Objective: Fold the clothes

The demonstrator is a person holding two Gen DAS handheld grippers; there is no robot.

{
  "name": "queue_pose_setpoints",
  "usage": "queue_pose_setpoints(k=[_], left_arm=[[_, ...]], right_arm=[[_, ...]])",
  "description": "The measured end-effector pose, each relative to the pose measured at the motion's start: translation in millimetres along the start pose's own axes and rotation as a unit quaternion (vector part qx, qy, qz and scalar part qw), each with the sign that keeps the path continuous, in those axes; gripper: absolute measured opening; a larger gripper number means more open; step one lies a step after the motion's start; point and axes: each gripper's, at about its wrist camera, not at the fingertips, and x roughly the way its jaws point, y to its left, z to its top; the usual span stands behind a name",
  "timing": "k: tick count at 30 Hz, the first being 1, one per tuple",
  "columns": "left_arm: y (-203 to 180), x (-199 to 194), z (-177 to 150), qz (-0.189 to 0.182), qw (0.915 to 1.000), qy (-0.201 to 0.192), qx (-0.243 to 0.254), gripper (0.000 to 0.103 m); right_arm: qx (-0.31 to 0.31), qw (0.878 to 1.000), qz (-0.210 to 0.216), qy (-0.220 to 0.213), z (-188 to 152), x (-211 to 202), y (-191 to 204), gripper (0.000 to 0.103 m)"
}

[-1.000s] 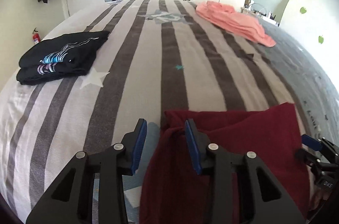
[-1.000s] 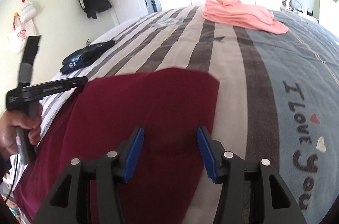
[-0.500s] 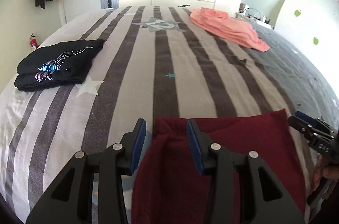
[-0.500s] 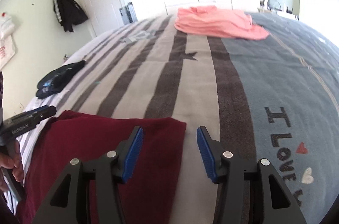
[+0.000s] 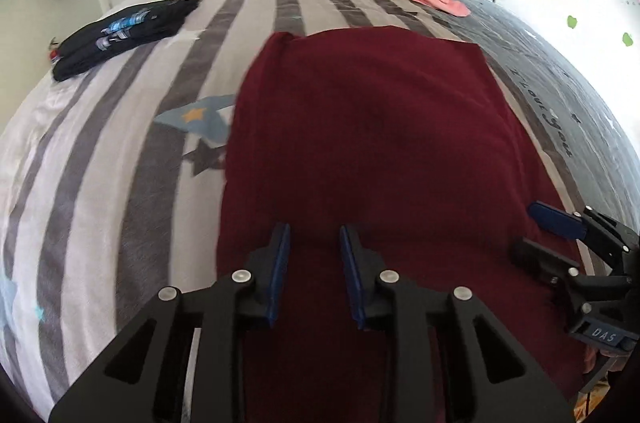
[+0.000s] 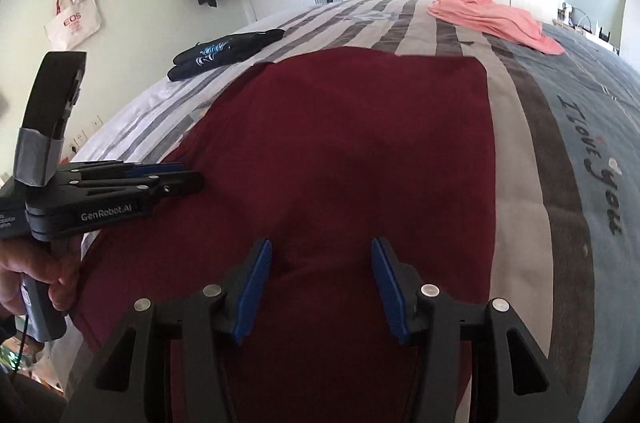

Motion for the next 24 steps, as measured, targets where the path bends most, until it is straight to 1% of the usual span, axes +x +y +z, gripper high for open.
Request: queue_pose_setpoints(k=[3, 4, 6, 8, 9, 10, 11, 12, 13, 17, 19, 22, 24], left_arm=[[11.5, -20.3, -12.4, 0.032, 0.9993, 0.005, -0.018, 0.021], [16.4, -29.5, -16.4, 0.034, 0.999, 0.002, -0.029, 0.021], [24.8, -51.3, -26.6, 0.015, 0.9983, -0.011, -0.055, 0.022], [30.1, -71.8, -39.6, -0.007, 0.9965, -0.023, -0.08, 0.026], [32.8, -82.0, -46.1, -0.017, 0.9952, -0.029, -0.092, 0.035], [35.4, -92.2, -52.6, -0.028, 0.9936, -0.035, -0.104, 0.048], [35.7, -97.1, -60.9, -0.037, 0.9924, -0.036, -0.112, 0.054], [34.8, -99.6, -70.1, -0.045, 0.9914, -0.034, -0.118, 0.059], [34.0, -98.0, -75.7, -0.043, 0.992, -0.028, -0.115, 0.06], [30.7, -79.9, -92.0, -0.019, 0.9954, 0.001, -0.094, 0.06], [34.8, -63.4, -101.8, -0.027, 0.9927, 0.024, -0.115, 0.06], [32.5, -60.3, -109.8, -0.031, 0.9919, 0.008, -0.123, 0.061], [26.7, -60.9, -111.1, -0.047, 0.9925, 0.008, -0.112, 0.061]], right_arm=[[0.015, 1.0, -0.004, 0.002, -8.2, -16.5, -8.6, 0.046], [0.017, 1.0, -0.007, 0.002, -11.0, -21.7, -12.3, 0.046], [0.023, 1.0, -0.017, 0.001, -16.2, -37.0, -15.9, 0.046], [0.042, 0.999, -0.027, -0.008, -22.4, -54.2, -22.9, 0.048], [0.046, 0.999, -0.028, -0.006, -27.8, -57.8, -22.9, 0.048], [0.051, 0.998, -0.028, -0.004, -33.5, -61.1, -22.6, 0.049], [0.055, 0.998, -0.029, -0.002, -39.1, -64.3, -22.4, 0.052], [0.06, 0.998, -0.029, 0.001, -44.7, -67.5, -22.1, 0.054], [0.064, 0.997, -0.03, 0.003, -50.4, -70.8, -21.8, 0.056], [0.082, 0.996, -0.032, 0.012, -72.9, -83.8, -20.8, 0.056], [0.091, 0.995, -0.027, 0.018, -83.8, -84.2, -21.1, 0.057], [0.09, 0.996, -0.022, 0.012, -97.3, -86.8, -20.4, 0.059], [0.089, 0.996, -0.018, 0.007, -106.3, -88.6, -19.9, 0.059]])
